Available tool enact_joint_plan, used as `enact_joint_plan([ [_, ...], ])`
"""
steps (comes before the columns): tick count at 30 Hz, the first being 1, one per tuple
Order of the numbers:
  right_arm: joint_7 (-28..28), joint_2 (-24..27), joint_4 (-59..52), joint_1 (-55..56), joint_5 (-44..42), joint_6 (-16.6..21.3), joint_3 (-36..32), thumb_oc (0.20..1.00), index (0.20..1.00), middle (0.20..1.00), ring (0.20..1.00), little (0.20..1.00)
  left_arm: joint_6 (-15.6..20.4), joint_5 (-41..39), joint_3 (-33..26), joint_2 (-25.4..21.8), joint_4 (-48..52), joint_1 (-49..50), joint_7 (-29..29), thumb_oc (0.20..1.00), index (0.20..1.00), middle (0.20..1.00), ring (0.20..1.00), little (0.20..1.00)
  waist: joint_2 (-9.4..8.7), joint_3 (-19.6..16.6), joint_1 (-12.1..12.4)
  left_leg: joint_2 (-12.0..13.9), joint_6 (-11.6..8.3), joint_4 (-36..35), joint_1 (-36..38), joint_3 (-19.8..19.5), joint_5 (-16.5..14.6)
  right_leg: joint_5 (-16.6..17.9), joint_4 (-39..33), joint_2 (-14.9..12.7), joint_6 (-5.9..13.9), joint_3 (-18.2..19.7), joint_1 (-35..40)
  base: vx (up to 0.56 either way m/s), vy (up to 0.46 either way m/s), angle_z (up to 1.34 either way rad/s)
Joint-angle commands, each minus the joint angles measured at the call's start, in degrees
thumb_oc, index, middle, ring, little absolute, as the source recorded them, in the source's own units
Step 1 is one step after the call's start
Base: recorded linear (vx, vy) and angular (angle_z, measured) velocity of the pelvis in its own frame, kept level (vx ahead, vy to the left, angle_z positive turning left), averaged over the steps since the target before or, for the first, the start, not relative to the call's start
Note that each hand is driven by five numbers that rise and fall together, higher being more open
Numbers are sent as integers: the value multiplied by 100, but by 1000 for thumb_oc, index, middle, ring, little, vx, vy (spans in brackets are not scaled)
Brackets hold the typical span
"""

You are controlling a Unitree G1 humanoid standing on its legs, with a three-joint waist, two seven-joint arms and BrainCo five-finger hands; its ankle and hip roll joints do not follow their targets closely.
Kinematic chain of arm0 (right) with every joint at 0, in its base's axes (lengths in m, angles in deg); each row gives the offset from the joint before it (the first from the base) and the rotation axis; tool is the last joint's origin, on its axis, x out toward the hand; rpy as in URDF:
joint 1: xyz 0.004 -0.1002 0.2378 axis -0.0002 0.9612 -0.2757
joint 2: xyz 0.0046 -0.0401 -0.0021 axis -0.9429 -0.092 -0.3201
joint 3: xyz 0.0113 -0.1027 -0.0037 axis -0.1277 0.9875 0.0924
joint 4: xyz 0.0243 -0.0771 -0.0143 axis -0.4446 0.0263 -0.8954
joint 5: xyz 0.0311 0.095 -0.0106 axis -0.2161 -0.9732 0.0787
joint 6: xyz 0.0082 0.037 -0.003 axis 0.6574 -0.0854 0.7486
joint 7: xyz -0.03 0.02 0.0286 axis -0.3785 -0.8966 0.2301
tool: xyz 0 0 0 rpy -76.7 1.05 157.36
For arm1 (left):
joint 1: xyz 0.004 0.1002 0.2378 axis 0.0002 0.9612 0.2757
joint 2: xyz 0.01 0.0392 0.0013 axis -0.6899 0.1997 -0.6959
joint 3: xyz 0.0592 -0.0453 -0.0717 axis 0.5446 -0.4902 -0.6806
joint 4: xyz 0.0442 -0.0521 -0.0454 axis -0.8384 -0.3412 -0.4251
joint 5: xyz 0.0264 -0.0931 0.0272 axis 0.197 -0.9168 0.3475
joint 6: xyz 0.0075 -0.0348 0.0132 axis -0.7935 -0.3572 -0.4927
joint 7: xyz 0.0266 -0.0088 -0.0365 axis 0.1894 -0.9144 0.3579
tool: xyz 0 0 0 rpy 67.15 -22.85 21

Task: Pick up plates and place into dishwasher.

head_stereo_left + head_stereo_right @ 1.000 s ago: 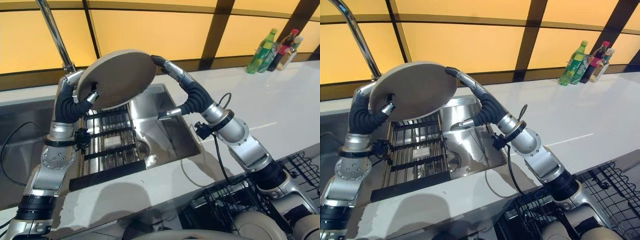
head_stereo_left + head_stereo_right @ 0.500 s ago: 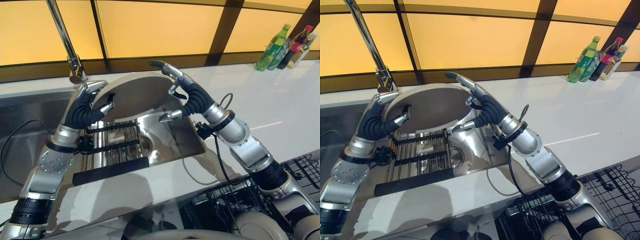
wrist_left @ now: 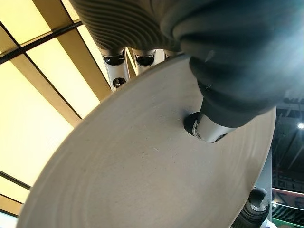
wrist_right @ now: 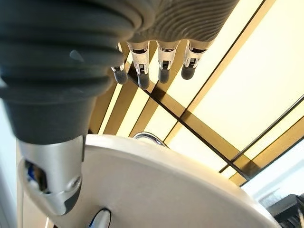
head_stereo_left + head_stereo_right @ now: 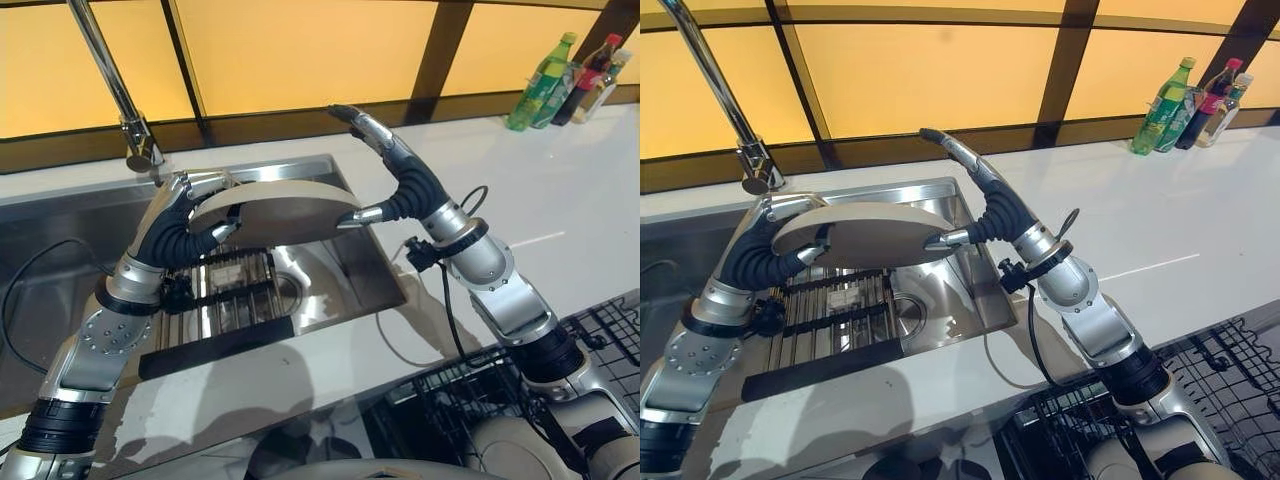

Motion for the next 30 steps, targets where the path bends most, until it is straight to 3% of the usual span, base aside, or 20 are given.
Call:
enact_joint_plan([
  [1,-7,235,-185,-227,260,9,168,1000,1000,1000,1000,1000,442,-43,258,-237,327,-435,172,200,200,200,200,200,126,-499,36,-278,266,-129,-269,-156,230,-902,1000,-356,181,-178,276,0,0,0],
  [8,-259,365,-222,-312,353,44,84,1000,1000,1000,1000,1000,293,63,330,-402,360,-486,284,200,200,200,200,200,127,-474,44,-302,288,-148,-264,-175,234,-875,1030,-379,185,-187,272,0,0,0],
  [21,202,206,-208,-393,279,-198,517,1000,1000,1000,1000,1000,217,-255,422,-183,443,-591,212,200,200,200,200,200,88,-487,97,-329,306,-177,-264,-236,264,-872,1005,-385,194,-176,291,0,0,0],
  [22,254,164,-210,-407,249,-195,574,947,947,947,947,947,206,-292,446,-130,490,-602,181,200,200,200,200,200,84,-483,115,-333,307,-171,-272,-249,263,-874,1008,-389,192,-188,293,0,0,0],
  [23,313,134,-229,-417,224,-196,615,545,545,545,545,545,208,-313,462,-90,511,-607,145,200,200,200,200,200,79,-484,125,-336,307,-173,-275,-262,265,-876,1011,-389,193,-196,293,-2,-2,4],
  [24,345,101,-254,-449,199,-208,681,426,426,426,426,426,209,-339,499,-56,527,-626,134,200,200,200,200,200,71,-478,138,-338,305,-177,-278,-279,270,-877,1018,-387,195,-201,293,0,-5,6],
  [25,312,77,-253,-486,182,-215,743,388,388,388,388,388,197,-375,527,-28,540,-651,120,200,200,200,200,200,65,-464,153,-340,304,-181,-277,-297,278,-877,1025,-386,197,-211,299,2,-8,8],
  [26,294,44,-238,-538,154,-221,793,269,269,269,269,269,179,-384,560,9,556,-676,123,200,200,200,200,200,56,-453,167,-342,305,-184,-274,-312,284,-879,1033,-385,196,-223,304,4,-8,6],
  [27,297,-4,-196,-594,148,-222,831,200,200,200,200,200,176,-380,602,42,547,-701,151,200,200,200,200,200,51,-448,179,-347,308,-183,-273,-324,286,-881,1035,-386,190,-231,315,7,-6,5],
  [30,315,-90,-165,-663,26,-239,899,200,200,200,200,200,166,-417,642,102,539,-719,170,200,200,200,200,200,35,-449,210,-356,307,-194,-272,-360,289,-876,1037,-392,195,-250,328,10,-1,7],
])
